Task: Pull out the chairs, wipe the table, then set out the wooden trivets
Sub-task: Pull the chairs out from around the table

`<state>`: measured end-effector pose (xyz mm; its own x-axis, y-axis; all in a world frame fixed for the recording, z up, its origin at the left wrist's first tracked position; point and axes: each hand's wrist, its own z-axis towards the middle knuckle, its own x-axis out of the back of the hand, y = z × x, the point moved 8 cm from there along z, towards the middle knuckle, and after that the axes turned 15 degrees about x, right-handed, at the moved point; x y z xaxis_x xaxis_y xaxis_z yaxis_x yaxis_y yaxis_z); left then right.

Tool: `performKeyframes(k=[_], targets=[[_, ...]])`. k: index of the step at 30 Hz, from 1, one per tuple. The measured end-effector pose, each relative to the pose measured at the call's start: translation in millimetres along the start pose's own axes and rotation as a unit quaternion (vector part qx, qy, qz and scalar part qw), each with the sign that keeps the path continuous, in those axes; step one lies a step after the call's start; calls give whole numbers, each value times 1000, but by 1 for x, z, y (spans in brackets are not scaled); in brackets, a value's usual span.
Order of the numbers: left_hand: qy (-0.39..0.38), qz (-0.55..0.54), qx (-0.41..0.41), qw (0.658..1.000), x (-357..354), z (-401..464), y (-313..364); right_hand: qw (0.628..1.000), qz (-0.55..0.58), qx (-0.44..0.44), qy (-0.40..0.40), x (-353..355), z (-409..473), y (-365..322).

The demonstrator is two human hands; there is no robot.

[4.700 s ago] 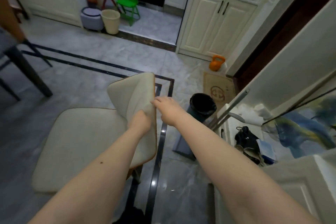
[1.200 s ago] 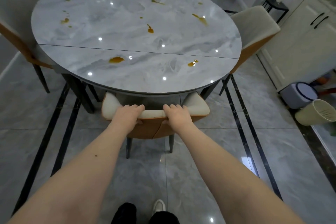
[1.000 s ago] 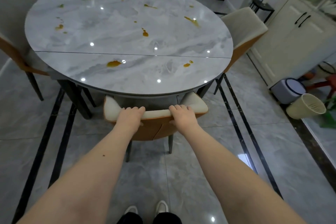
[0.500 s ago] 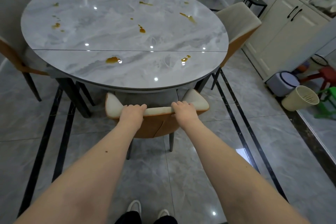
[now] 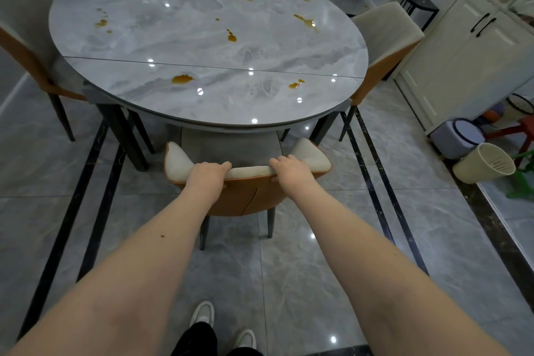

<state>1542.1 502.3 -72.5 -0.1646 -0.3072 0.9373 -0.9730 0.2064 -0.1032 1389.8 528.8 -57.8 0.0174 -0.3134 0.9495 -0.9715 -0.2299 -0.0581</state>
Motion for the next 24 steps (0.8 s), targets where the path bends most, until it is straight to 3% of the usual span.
performKeyframes(k=[13, 24], targets=[[69, -1, -5, 998, 3, 2, 0, 1000, -18, -9, 3, 0, 3, -2], [57, 5, 11, 998, 12, 20, -2, 999, -29, 1, 14, 7, 17, 2]])
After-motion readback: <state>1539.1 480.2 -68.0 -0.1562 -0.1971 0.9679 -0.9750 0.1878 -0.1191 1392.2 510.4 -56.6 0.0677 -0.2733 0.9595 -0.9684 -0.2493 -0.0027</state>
